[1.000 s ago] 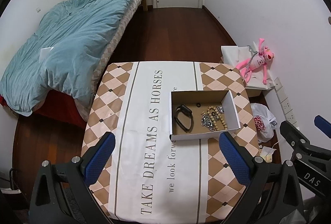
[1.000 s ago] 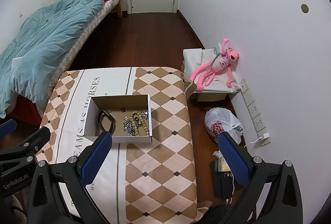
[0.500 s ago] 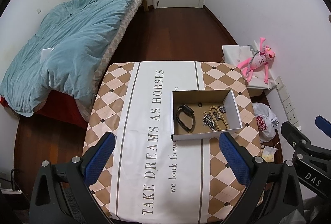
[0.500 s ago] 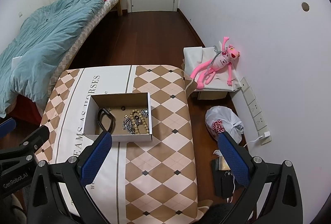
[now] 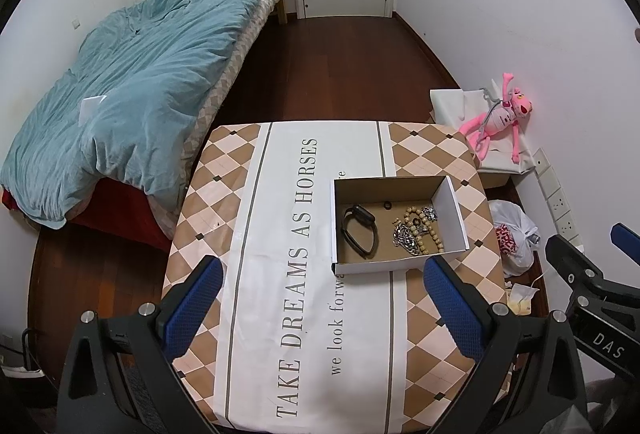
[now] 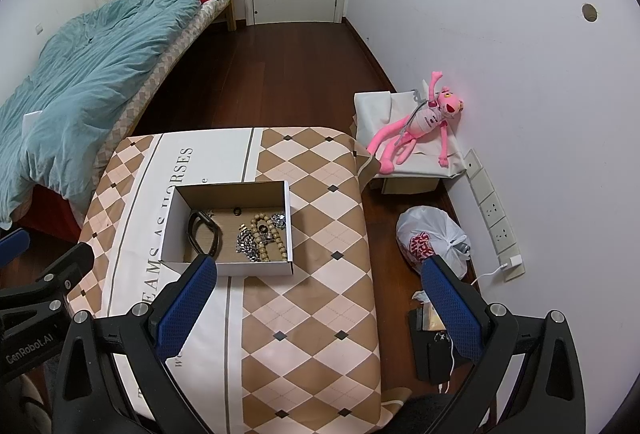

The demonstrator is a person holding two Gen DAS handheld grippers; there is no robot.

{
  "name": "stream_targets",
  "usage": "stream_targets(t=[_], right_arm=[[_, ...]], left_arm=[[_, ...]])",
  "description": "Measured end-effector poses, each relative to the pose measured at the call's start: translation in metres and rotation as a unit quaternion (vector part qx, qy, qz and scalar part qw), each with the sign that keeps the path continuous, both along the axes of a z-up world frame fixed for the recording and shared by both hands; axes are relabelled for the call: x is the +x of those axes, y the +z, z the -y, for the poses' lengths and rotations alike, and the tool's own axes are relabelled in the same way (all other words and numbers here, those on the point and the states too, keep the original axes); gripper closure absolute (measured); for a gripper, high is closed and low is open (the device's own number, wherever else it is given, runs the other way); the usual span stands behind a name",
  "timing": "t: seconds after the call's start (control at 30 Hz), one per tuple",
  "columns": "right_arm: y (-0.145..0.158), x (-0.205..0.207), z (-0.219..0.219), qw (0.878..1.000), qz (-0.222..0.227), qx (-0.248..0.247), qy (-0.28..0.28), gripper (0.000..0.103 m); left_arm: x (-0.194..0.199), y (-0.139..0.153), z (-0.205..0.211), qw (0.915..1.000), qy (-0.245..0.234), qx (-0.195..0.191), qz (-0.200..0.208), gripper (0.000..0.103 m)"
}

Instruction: Organize jewelry

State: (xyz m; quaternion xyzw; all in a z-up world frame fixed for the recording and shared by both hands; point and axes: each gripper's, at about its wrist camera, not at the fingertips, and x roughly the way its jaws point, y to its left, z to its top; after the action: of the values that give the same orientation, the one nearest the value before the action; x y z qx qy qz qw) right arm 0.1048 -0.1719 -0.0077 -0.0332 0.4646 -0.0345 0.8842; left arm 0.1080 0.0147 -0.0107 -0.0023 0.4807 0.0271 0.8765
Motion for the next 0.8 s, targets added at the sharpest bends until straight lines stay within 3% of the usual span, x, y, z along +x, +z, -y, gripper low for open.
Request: stream_targets(t=[0.8], right_arm=[[-0.0005,0.0001,-0.0004,1.000,0.000,0.000,-0.001,0.000]], left_arm=[[-0.0008,-0.0006,0.0023,1.0000,-0.001,-0.003,-0.004,0.001]])
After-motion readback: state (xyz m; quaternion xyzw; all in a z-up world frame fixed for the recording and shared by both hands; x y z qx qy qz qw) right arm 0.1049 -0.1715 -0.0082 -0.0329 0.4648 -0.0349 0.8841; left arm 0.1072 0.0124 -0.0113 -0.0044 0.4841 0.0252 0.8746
